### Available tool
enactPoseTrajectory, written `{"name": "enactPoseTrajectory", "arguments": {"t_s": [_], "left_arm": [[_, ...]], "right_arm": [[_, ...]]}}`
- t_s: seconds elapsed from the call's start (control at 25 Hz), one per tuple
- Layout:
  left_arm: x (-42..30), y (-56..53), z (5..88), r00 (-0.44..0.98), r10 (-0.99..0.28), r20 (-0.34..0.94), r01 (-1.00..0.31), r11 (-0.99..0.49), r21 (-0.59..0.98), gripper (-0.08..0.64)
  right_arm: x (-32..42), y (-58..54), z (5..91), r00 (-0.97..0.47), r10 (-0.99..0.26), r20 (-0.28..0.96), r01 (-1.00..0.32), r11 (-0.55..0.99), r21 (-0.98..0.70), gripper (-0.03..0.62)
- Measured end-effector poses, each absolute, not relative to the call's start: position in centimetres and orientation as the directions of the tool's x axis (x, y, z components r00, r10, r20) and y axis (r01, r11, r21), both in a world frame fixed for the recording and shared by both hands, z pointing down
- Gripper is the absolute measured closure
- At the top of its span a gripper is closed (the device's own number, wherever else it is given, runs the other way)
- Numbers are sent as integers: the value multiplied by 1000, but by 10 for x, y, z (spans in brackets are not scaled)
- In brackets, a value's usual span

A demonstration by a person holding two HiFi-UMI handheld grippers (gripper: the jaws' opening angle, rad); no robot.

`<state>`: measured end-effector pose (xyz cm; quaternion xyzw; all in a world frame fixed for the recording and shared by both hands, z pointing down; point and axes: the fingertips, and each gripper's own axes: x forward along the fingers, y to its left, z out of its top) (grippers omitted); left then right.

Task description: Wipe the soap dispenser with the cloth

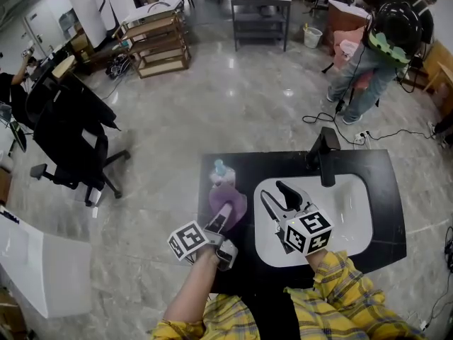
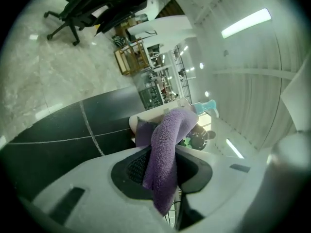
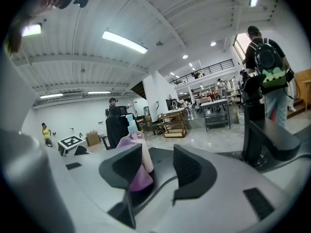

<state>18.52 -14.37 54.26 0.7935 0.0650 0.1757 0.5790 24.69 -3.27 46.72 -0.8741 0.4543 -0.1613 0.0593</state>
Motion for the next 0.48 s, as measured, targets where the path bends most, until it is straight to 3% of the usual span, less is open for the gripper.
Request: {"name": "enactPoseTrajectory", "arguments": {"t_s": [0.32, 0.48], "left_arm": [[172, -151, 553, 937, 269, 223, -164, -224, 961, 485], [158, -160, 546, 947, 251, 199, -146, -213, 966, 483]], "right_arm": [[247, -44, 457, 488, -847, 209, -823, -527, -214, 400], [239, -65, 450, 285, -937, 200, -927, -323, -192, 400]]}}
